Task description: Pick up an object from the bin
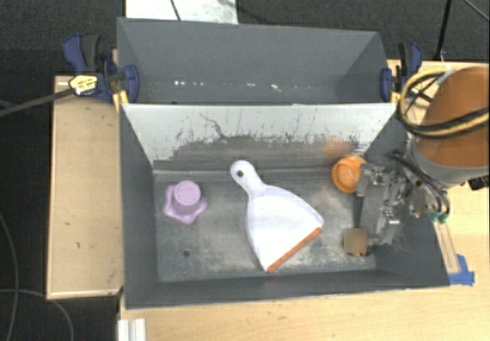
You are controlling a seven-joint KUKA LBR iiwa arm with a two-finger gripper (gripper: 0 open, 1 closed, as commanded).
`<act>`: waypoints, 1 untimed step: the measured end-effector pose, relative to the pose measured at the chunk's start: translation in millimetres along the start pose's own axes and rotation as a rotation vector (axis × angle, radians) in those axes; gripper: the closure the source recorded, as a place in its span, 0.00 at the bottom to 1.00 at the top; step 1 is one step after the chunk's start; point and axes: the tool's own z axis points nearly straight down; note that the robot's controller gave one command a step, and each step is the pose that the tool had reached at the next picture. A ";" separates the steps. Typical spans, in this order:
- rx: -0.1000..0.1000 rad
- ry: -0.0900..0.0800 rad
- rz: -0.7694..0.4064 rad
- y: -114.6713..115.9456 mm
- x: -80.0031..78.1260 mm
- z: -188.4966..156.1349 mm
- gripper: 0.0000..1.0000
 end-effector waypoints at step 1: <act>0.001 -0.008 -0.003 0.4 -1.7 -4.3 0.00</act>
Offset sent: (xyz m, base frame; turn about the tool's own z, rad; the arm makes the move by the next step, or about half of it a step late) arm -0.0226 -0.0207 -0.0348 -0.2733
